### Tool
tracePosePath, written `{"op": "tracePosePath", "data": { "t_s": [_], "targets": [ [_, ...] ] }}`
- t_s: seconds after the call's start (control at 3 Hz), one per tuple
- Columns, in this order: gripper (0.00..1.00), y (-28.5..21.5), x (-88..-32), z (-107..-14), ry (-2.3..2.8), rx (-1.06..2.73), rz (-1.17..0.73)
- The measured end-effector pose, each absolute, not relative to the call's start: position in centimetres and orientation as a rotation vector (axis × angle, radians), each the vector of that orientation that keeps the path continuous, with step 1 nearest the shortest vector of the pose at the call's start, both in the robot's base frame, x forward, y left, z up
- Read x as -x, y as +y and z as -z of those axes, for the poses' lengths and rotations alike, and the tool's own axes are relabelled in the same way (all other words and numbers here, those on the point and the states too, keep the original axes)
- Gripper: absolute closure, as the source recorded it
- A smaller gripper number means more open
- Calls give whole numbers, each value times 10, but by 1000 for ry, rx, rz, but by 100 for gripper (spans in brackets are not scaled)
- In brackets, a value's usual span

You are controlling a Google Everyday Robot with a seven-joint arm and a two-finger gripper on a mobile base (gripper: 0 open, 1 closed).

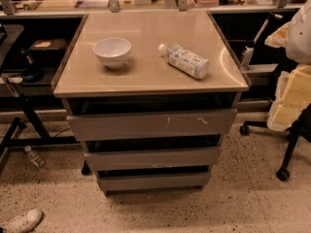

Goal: Open bottom drawer

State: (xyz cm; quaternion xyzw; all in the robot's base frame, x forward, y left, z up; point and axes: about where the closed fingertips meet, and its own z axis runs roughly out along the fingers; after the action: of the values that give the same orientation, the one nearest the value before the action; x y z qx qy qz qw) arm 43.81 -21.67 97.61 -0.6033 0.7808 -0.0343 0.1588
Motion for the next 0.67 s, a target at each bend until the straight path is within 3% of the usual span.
{"op": "tracePosePath", "data": {
  "t_s": [0.67],
  "targets": [
    [0, -215, -433, -955, 2246, 1711, 74]
  ]
}}
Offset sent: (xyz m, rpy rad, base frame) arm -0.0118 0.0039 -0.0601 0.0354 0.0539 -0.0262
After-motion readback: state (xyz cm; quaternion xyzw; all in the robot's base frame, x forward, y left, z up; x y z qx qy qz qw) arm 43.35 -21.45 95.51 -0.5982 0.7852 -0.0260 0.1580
